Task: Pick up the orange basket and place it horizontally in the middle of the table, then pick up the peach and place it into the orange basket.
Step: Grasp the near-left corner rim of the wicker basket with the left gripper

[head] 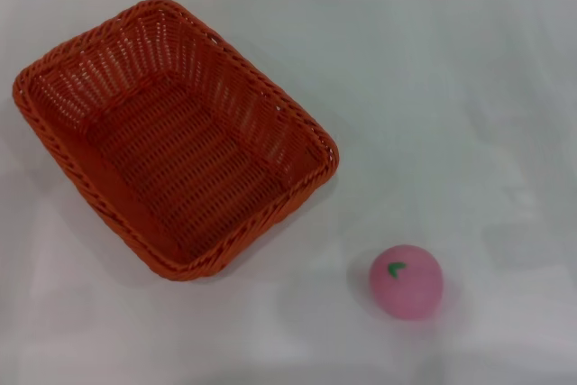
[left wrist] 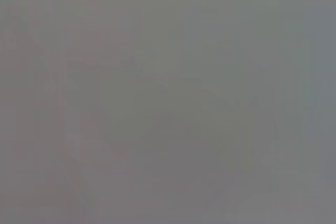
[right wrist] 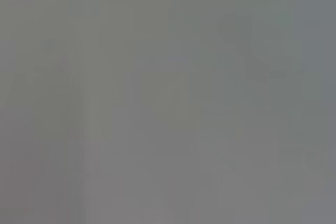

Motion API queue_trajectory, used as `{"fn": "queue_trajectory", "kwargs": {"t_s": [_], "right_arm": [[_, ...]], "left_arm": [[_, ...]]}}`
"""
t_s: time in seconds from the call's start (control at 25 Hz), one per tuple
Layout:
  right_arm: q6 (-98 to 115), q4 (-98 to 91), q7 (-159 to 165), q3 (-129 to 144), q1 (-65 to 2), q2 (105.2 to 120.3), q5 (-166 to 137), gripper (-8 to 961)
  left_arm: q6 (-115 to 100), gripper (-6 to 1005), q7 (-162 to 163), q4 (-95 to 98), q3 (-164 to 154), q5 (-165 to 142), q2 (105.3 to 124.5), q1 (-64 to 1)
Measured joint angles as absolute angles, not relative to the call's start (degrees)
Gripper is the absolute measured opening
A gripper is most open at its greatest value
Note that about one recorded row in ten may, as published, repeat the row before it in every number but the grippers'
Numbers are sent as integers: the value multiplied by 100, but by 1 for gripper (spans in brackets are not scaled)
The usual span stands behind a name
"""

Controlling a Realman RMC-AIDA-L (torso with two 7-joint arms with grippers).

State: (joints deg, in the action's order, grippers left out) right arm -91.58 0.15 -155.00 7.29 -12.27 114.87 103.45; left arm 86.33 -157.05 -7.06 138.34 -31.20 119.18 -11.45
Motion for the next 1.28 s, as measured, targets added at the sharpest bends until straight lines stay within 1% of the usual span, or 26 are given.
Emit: {"fn": "queue_trajectory", "kwargs": {"t_s": [1.0,1.12,1.28], "right_arm": [[-9103,10,-15528,730,-1260,11487,10404,842],[-9098,8,-15528,730,-1261,11487,10418,842],[-9050,4,-15547,729,-1273,11487,10424,842]], "left_arm": [[8574,884,-15579,-830,13834,-3142,11873,-1204],[8384,884,-15382,-1111,13829,-3461,11861,-1201],[7748,883,-14285,-2124,13826,-4468,11811,-1105]]}}
